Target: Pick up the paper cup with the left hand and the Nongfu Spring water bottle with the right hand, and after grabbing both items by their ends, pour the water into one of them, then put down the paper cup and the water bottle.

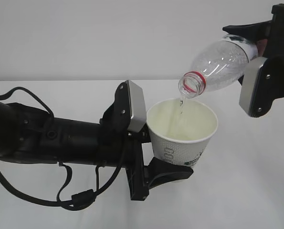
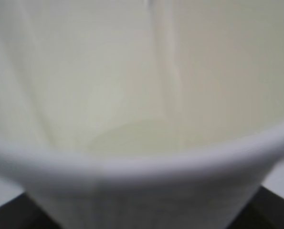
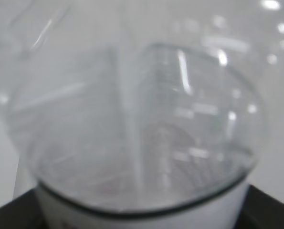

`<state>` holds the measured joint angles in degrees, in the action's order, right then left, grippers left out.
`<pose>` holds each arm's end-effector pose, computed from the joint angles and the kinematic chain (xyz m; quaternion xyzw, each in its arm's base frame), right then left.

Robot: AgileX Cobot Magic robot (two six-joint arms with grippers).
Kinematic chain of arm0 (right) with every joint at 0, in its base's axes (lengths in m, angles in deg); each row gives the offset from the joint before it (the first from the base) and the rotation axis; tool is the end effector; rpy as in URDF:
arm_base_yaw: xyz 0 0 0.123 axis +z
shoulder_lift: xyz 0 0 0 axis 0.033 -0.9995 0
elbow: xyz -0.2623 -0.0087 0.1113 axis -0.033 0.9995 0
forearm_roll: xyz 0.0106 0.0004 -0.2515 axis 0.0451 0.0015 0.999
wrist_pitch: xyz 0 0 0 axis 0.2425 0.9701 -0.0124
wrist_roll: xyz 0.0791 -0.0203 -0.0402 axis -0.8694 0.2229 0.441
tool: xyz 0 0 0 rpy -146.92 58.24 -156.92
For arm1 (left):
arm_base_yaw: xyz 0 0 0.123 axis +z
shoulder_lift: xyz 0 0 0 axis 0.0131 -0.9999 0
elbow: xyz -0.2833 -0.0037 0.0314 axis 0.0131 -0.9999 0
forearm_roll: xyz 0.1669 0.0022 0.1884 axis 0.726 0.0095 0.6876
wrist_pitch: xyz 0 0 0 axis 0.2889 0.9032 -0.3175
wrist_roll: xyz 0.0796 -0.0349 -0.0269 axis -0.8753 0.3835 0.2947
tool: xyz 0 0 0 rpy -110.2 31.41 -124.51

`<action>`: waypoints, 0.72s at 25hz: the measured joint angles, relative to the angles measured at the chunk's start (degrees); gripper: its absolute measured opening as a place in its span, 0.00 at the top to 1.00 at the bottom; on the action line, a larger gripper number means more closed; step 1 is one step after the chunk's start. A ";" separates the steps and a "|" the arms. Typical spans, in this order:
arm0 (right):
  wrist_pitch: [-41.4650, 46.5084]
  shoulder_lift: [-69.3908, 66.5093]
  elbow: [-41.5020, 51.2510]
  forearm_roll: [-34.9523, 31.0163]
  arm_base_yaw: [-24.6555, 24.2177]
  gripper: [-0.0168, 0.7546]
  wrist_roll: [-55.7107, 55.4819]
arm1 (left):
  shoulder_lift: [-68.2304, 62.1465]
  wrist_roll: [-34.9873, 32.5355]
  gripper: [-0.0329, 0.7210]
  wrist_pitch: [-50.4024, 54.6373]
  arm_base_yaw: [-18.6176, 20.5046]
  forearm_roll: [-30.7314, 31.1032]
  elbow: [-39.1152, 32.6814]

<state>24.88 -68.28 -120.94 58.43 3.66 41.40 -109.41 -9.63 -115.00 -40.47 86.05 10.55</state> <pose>0.2882 0.0689 0.2541 -0.6537 0.3553 -0.3260 0.5833 0.2273 -0.2677 0.1579 0.5591 0.5837 -0.3827 0.4474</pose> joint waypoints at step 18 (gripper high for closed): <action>0.00 0.00 0.00 -0.04 0.00 0.36 0.78 | 0.00 0.00 0.25 0.00 0.00 0.00 0.00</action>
<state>24.88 -68.28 -120.94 58.39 3.66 42.18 -109.41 -9.63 -115.00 -40.47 86.05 10.55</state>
